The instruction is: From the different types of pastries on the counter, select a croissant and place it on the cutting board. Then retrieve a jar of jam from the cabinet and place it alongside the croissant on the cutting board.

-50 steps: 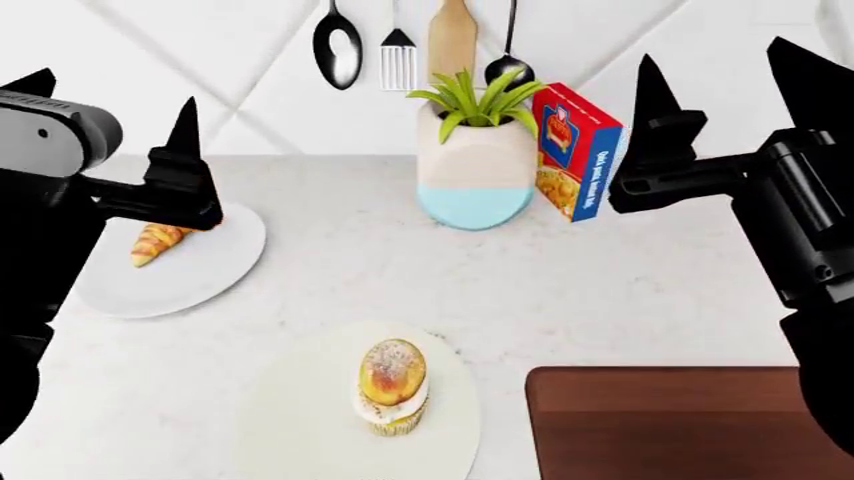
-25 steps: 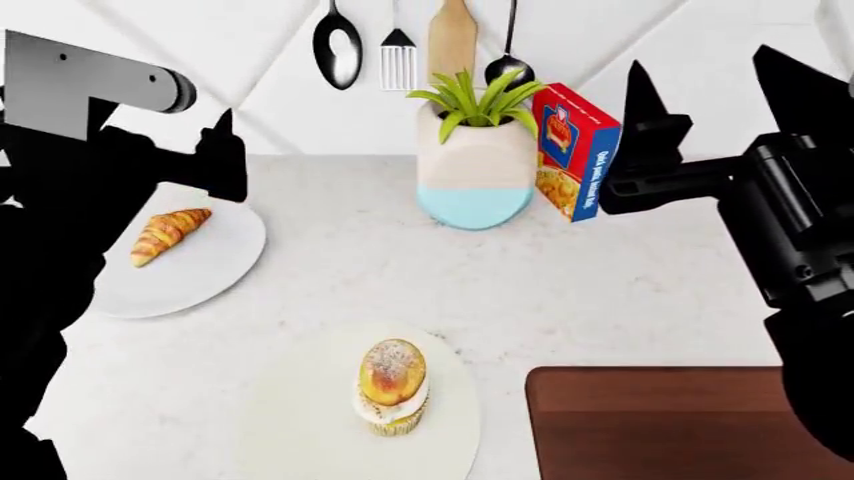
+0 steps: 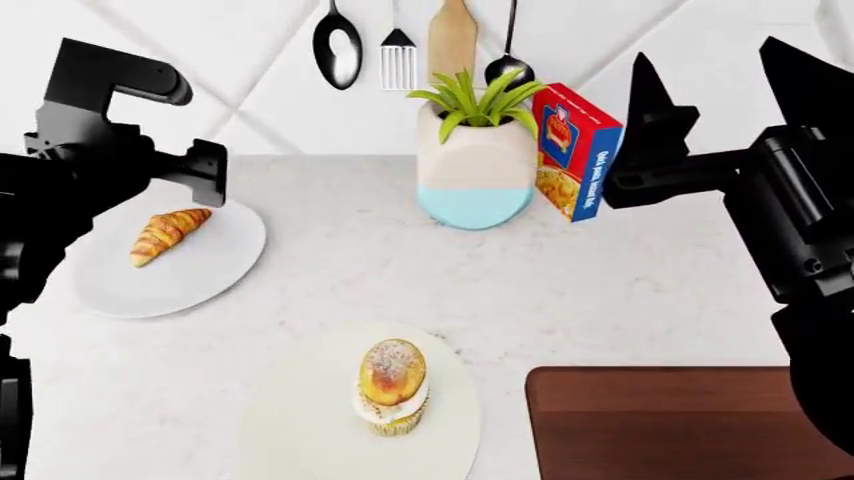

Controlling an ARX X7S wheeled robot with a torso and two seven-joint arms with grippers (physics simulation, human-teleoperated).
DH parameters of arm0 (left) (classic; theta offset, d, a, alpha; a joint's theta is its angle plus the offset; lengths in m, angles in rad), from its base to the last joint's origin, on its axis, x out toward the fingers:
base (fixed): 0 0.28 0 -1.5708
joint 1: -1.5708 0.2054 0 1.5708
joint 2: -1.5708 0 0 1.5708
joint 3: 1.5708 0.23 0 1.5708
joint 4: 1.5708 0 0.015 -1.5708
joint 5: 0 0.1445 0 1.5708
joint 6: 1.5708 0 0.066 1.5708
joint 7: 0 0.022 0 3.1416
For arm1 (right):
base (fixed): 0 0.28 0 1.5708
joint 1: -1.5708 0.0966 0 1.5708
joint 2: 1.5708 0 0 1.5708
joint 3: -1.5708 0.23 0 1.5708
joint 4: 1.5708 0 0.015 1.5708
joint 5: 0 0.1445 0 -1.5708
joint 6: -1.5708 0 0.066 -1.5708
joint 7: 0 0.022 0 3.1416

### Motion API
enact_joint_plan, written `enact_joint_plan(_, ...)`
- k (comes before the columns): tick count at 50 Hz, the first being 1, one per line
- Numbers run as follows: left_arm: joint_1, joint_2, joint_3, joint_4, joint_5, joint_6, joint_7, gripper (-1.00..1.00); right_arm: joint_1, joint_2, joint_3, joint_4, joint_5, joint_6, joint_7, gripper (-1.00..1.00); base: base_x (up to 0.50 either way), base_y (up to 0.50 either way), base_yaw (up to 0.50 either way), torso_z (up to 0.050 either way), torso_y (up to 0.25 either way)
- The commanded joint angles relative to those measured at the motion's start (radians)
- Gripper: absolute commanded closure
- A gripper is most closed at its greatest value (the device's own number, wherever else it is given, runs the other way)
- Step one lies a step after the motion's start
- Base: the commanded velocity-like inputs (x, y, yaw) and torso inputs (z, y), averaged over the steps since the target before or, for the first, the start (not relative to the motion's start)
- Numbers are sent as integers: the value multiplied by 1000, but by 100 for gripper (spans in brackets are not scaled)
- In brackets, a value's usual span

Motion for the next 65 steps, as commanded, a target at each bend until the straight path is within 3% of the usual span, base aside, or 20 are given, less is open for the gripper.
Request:
enact_joint_plan(1,-75,-22,81,-192,28,-41,53,-100,9,7,11,1,33,9,21,-100,0,0,0,0,0)
enact_joint_plan(17,-57,-33,144,-197,24,-76,99,-100,4,18,-5,18,57,-6,52,-100,0,0,0,0,0)
enact_joint_plan(36,-137,8,234,-417,81,-10,123,-100,-17,33,-34,39,56,-56,68,-100,0,0,0,0,0)
enact_joint_plan(53,-238,107,287,-770,137,180,139,-100,-35,45,-47,49,62,-87,77,-100,0,0,0,0,0)
enact_joint_plan(61,-318,181,317,-1064,171,334,156,-100,-48,48,-49,49,65,-100,83,-100,0,0,0,0,0)
enact_joint_plan(65,-322,184,321,-1097,179,343,159,-100,-43,49,-47,50,73,-96,89,-100,0,0,0,0,0)
